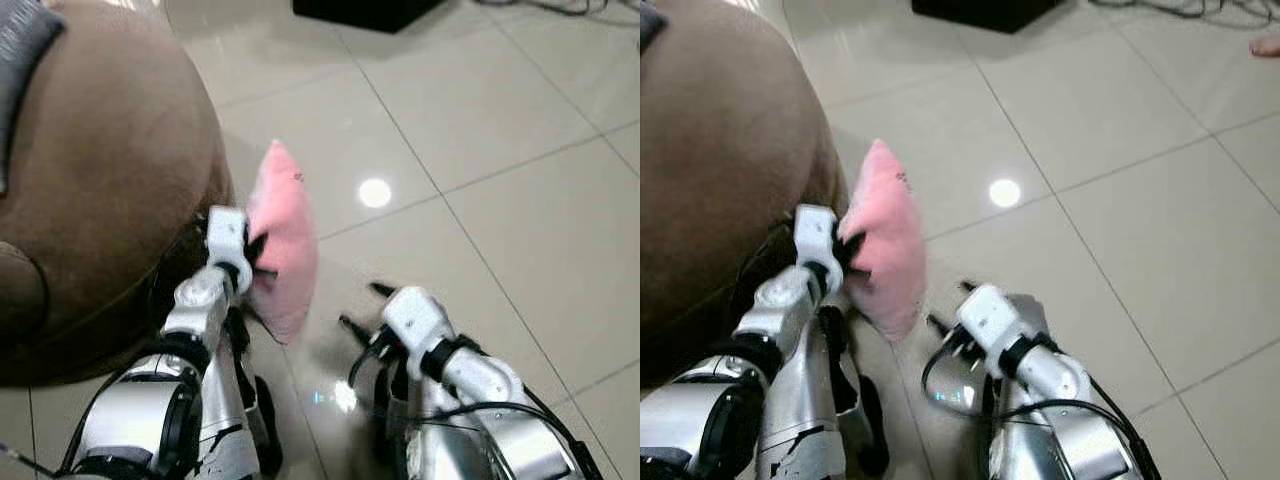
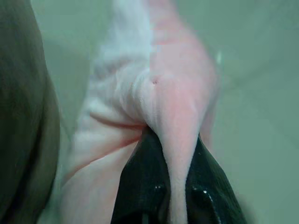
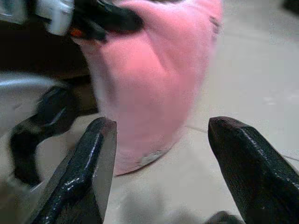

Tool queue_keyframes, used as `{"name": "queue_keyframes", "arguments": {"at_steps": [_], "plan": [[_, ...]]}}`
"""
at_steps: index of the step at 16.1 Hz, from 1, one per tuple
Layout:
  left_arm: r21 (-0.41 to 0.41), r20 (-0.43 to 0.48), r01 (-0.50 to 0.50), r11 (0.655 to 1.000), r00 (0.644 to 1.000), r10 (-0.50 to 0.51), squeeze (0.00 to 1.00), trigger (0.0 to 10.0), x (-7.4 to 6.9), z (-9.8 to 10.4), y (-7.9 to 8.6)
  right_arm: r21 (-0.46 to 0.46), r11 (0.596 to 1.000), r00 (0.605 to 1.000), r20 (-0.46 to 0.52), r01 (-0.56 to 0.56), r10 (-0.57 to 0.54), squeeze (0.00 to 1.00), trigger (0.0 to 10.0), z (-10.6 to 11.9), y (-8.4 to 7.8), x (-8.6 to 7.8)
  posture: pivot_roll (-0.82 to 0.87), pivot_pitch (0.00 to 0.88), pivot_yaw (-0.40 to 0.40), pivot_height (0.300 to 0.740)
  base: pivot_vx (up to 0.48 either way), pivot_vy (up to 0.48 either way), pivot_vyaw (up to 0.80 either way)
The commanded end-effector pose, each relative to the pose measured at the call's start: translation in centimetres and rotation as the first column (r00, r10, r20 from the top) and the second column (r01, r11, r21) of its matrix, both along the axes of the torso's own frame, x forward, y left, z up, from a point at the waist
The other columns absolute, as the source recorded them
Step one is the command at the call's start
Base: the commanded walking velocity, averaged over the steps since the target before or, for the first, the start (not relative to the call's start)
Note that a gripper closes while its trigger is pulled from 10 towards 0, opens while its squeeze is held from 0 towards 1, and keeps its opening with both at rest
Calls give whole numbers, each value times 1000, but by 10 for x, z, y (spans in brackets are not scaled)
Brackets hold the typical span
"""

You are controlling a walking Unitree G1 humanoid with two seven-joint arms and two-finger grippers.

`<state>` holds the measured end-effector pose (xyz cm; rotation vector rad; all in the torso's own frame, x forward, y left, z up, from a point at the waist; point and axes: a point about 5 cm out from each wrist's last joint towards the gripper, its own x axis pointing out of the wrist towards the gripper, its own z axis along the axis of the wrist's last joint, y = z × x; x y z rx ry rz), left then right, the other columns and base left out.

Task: Move the pillow to the sofa from floor

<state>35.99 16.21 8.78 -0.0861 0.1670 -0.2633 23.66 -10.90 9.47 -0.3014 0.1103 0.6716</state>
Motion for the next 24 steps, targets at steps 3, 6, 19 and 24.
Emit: {"name": "queue_keyframes", "arguments": {"at_steps": [3, 6, 19, 24], "plan": [[-84, 313, 35, 996, 950, -7, 0, 0, 8, 66, 2, 109, 966, 969, 45, 236, -242, 0, 10000, 18, -17, 4, -94, 78, 59, 493, 0, 0, 0], [-93, 385, 27, 995, 923, 10, 0, 10000, -16, 90, 1, 170, 899, 903, 86, 403, -421, 0, 10000, 37, -27, 8, -96, 54, 66, 518, 0, 0, 0], [90, 315, -62, 994, 948, 31, 0, 10000, -62, 70, -21, 194, 845, 853, 62, 499, -518, 0, 10000, 48, -37, 29, -58, 5, 1, 608, 0, 0, 0], [98, 315, -59, 993, 949, 25, 0, 10000, -61, 73, -26, 194, 851, 860, 61, 488, -507, 0, 10000, 49, -36, 31, -60, 5, 2, 648, 0, 0, 0]]}}
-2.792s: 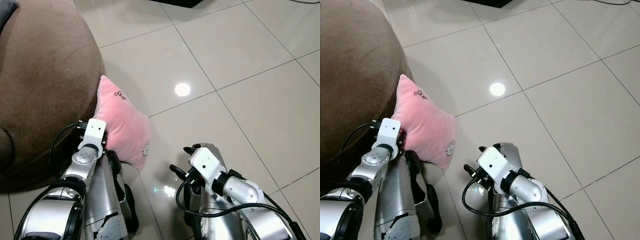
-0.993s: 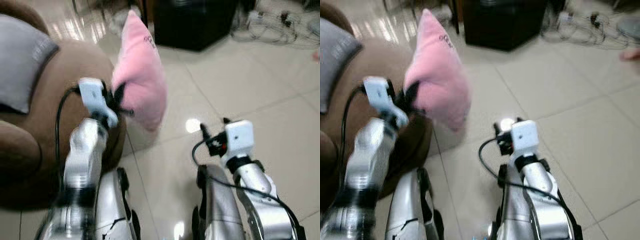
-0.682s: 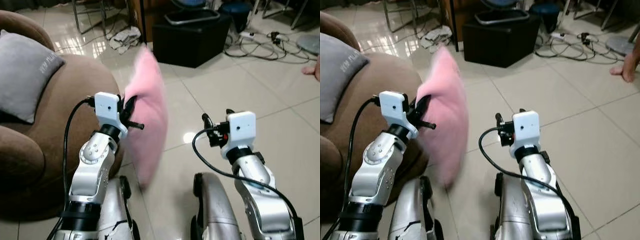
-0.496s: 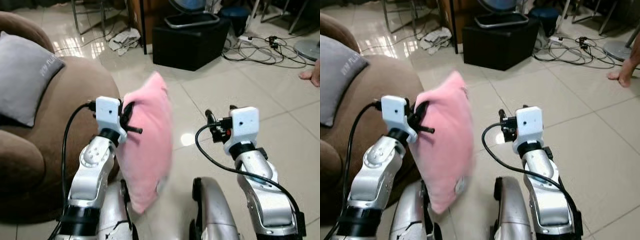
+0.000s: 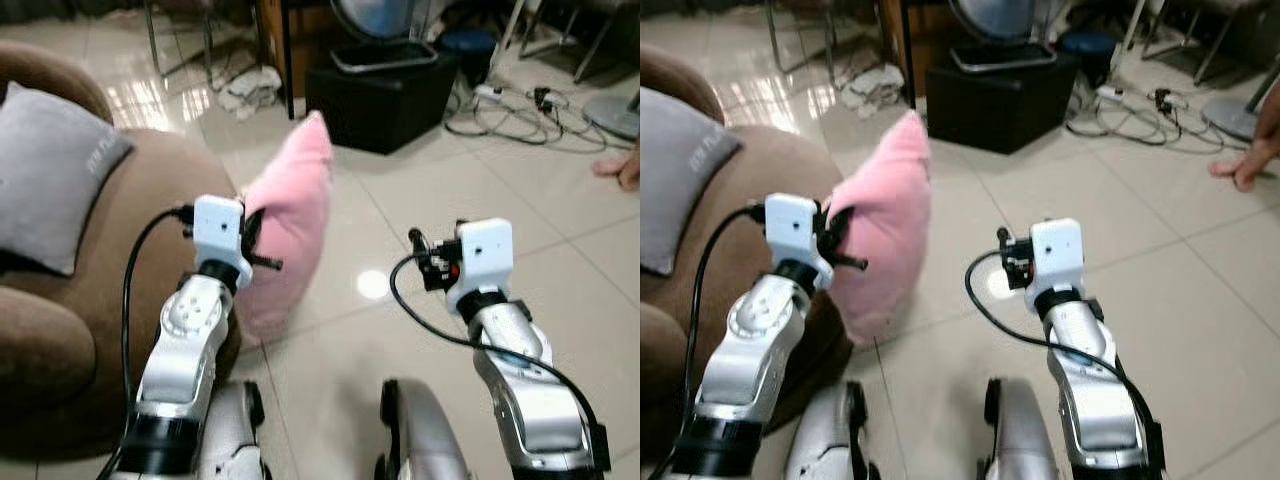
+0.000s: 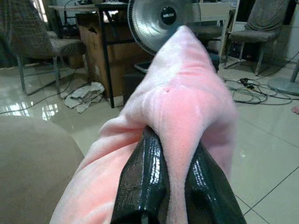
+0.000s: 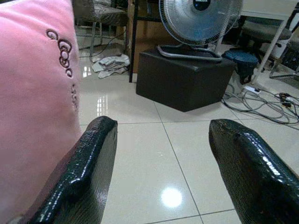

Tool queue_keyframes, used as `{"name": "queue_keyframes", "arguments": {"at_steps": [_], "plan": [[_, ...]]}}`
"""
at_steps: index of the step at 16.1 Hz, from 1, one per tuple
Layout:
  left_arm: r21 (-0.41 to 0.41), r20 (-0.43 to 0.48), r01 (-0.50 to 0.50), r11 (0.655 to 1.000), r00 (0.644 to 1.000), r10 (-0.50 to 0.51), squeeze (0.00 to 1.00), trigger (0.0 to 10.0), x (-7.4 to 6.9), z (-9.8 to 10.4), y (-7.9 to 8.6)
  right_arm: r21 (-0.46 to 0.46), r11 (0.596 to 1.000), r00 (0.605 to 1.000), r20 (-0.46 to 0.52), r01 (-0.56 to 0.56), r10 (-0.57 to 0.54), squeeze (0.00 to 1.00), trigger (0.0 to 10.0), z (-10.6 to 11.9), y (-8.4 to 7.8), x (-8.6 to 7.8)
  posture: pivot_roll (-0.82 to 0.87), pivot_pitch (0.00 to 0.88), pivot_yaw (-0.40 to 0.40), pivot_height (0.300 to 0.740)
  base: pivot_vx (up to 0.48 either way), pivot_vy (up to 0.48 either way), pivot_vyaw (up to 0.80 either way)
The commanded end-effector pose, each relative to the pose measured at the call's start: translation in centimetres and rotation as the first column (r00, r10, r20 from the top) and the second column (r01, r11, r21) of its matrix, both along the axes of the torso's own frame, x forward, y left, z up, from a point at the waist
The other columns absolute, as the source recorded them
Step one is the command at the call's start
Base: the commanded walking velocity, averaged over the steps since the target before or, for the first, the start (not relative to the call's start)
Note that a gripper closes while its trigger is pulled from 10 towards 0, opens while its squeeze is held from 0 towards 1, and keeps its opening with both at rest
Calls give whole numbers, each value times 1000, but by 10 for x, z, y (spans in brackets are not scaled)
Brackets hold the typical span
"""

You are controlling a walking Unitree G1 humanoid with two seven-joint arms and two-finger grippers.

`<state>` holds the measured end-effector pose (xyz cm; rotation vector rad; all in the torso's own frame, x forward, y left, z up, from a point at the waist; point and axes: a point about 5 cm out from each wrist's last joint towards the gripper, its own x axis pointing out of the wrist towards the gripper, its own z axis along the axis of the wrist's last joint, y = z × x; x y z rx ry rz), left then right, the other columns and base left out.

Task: Move the pillow to the sofa from floor

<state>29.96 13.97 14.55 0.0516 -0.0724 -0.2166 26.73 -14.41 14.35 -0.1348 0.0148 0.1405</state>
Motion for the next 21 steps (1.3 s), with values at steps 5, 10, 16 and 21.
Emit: {"name": "queue_keyframes", "arguments": {"at_steps": [5, 10, 16, 21], "plan": [[17, 60, -3, 1000, 998, 2, 0, 10000, 0, 13, -3, 4, 1000, 1000, -20, 6, -6, 0, 10000, -3, -3, -1, -68, 5, 8, 693, 0, 0, 0], [16, 73, 2, 1000, 997, -3, 0, 10000, 0, 16, -4, 2, 1000, 1000, -23, 4, -4, 0, 10000, -3, -3, -1, -70, 0, 6, 723, 0, 0, 0], [25, 87, 6, 1000, 996, -8, 0, 10000, 3, 18, -6, -14, 1000, 999, -41, -6, 5, 0, 10000, -9, -4, -2, -73, 0, 11, 740, 0, 0, 0], [27, 99, 6, 1000, 995, -9, 0, 10000, 11, 21, -8, -86, 996, 998, -54, -30, 25, 0, 10000, -14, -2, -3, -78, 0, 18, 740, 268, 0, 124]]}}
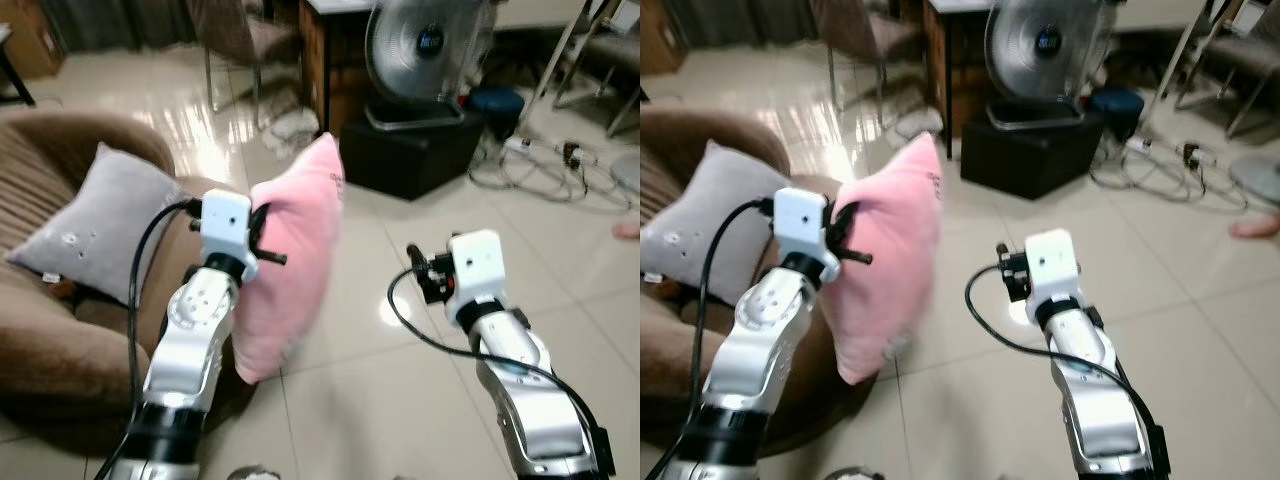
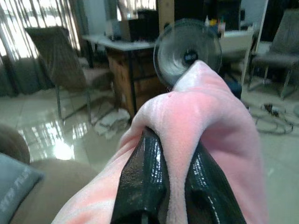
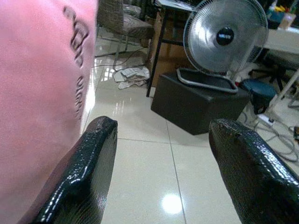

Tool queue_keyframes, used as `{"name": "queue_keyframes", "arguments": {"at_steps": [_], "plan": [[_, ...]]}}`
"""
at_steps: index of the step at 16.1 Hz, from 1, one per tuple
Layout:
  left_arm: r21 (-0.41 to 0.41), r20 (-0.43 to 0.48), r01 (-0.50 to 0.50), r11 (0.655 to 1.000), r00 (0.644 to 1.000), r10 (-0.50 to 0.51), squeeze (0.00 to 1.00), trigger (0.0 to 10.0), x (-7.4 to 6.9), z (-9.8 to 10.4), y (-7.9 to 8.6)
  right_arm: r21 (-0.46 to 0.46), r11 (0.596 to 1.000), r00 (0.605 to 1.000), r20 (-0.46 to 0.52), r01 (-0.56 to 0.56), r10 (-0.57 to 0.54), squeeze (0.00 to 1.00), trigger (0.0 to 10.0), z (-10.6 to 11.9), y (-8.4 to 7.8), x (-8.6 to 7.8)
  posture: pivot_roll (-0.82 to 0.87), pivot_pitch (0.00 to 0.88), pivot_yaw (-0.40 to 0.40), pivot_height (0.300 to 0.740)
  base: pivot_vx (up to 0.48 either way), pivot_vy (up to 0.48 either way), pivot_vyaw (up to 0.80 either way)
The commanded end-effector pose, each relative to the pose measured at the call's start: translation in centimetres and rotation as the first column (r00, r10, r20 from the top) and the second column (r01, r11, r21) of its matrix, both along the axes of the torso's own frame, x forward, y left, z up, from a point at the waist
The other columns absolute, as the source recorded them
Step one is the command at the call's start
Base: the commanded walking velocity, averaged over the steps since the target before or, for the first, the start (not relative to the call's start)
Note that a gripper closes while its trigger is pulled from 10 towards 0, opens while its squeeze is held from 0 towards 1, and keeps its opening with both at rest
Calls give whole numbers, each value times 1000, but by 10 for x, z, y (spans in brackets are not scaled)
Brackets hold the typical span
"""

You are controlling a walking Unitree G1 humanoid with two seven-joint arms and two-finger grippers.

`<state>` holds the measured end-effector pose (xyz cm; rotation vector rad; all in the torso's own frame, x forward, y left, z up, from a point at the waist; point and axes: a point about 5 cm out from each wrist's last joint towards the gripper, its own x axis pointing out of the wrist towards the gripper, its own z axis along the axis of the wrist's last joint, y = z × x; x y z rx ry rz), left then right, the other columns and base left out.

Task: Move the pillow to the sofa from floor

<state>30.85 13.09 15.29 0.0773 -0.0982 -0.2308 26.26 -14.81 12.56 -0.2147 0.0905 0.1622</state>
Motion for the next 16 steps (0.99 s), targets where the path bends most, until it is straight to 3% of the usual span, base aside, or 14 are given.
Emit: {"name": "queue_keyframes", "arguments": {"at_steps": [1, 12, 14, 16], "plan": [[5, 71, -3, 1000, 997, 3, 0, 10000, 2, 14, 0, -2, 1000, 1000, 18, -11, 12, 0, 10000, 4, 2, 2, -77, 0, 19, 740, 371, 0, 800], [12, 62, 1, 1000, 998, -2, 0, 10000, 4, 11, -1, -21, 999, 1000, 13, -25, 25, 0, 10000, 0, 4, 2, -77, 0, 18, 740, 371, 0, 800], [42, 5, 1, 999, 1000, -1, 0, 10000, 8, 2, -4, 8, 999, 999, -7, -45, 45, 0, 10000, -3, 4, 1, -77, 0, 19, 740, 0, 0, 0], [61, 2, 20, 998, 1000, -20, 0, 10000, 11, -1, -8, 0, 998, 997, -15, -69, 69, 0, 10000, -5, 5, -1, -77, 0, 19, 740, 0, 0, 0]]}}
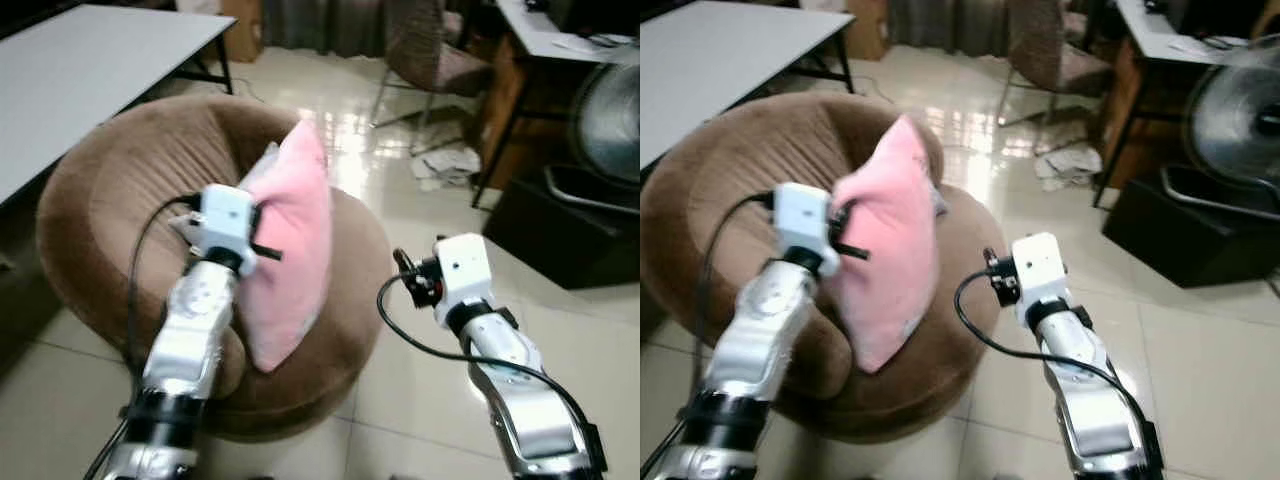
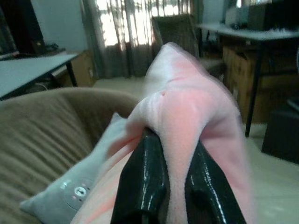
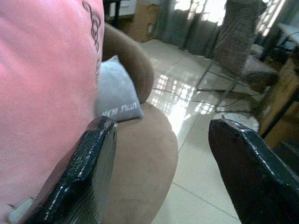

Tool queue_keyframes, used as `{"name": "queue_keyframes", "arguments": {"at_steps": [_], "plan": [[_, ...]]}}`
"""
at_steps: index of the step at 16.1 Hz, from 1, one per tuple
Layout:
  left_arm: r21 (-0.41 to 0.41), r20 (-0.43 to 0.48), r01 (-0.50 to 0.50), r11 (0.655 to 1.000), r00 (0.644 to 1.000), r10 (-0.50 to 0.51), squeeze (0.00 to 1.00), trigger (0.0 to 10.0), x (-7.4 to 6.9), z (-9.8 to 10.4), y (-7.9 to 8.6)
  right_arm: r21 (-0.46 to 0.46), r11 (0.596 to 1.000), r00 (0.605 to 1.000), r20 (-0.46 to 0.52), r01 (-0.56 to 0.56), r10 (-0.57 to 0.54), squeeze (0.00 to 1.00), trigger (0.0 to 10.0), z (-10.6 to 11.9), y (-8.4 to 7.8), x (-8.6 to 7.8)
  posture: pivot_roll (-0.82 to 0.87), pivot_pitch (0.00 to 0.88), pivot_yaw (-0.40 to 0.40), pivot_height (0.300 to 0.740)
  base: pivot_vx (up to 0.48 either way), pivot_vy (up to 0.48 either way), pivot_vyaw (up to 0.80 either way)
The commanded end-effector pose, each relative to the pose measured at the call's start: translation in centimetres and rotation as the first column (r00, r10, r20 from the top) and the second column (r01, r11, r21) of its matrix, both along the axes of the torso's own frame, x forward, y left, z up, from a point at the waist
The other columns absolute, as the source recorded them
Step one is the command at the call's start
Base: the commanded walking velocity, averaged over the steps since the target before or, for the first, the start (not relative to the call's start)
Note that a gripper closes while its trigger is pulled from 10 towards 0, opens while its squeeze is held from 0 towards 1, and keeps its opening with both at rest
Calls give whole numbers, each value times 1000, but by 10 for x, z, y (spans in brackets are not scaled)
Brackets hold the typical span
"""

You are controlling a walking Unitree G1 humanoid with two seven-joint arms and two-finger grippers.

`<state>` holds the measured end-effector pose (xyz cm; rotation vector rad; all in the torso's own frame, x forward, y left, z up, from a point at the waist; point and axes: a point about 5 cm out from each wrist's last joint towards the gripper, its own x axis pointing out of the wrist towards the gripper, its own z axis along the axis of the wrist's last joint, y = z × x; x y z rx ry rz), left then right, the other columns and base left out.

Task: Move the pillow to the sofa from floor

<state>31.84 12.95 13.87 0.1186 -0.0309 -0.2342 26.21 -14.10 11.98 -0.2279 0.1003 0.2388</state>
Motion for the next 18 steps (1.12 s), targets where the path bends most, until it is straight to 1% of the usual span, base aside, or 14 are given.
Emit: {"name": "queue_keyframes", "arguments": {"at_steps": [1, 4, 5, 6, 8, 10, 11, 12, 14, 15, 18], "plan": [[19, 59, 42, 999, 997, -44, 0, 10000, 4, 12, -9, 9, 1000, 1000, 2, -7, 7, 0, 10000, 1, -3, -1, -78, 0, 19, 740, 0, 0, 0], [28, 8, 81, 996, 997, -81, 0, 10000, 21, 3, -20, -4, 1000, 1000, -3, 10, -10, 0, 10000, -1, -9, -2, -86, 0, 29, 740, 0, 0, 0], [40, 6, 95, 995, 995, -95, 0, 10000, 24, 2, -23, -6, 1000, 1000, -5, 14, -14, 0, 10000, -1, -10, -3, -92, 2, 32, 740, 0, 0, 0], [49, -11, 131, 990, 991, -131, 0, 10000, 29, 0, -29, -10, 1000, 1000, -7, 17, -17, 0, 10000, -2, -12, -4, -96, 7, 37, 740, 0, 0, 0], [65, -3, 171, 983, 985, -171, 0, 10000, 37, 3, -41, -13, 1000, 1000, -7, 20, -20, 0, 10000, -1, -15, -7, -108, 18, 48, 740, 0, 0, 0], [99, 37, 172, 980, 984, -177, 0, 10000, 40, 9, -49, -14, 1000, 1000, -9, 25, -26, 0, 10000, 0, -16, -9, -113, 22, 54, 740, 0, 0, 0], [38, 45, 186, 982, 981, -187, 0, 10000, 40, 12, -53, -22, 999, 999, -14, 37, -38, 0, 10000, -1, -17, -10, -115, 28, 56, 740, 0, 0, 0], [12, 60, 191, 982, 980, -191, 0, 10000, 39, 14, -54, -23, 999, 999, -14, 50, -50, 0, 10000, -1, -17, -10, -114, 31, 55, 740, 0, 0, 0], [-30, 120, 201, 979, 973, -196, 0, 10000, 37, 21, -53, -6, 996, 996, -2, 89, -89, 0, 10000, 0, -17, -10, -106, 37, 48, 740, 0, 0, 0], [-56, 152, 199, 978, 970, -188, 0, 10000, 36, 27, -52, 9, 996, 996, 6, 89, -89, 0, 10000, 1, -14, -9, -102, 39, 45, 740, 0, 0, 0], [-88, 171, 190, 978, 970, -173, 0, 10000, 38, 31, -50, 20, 997, 997, 8, 74, -74, 0, 10000, 2, -9, -7, -98, 39, 42, 740, 0, 0, 0]]}}
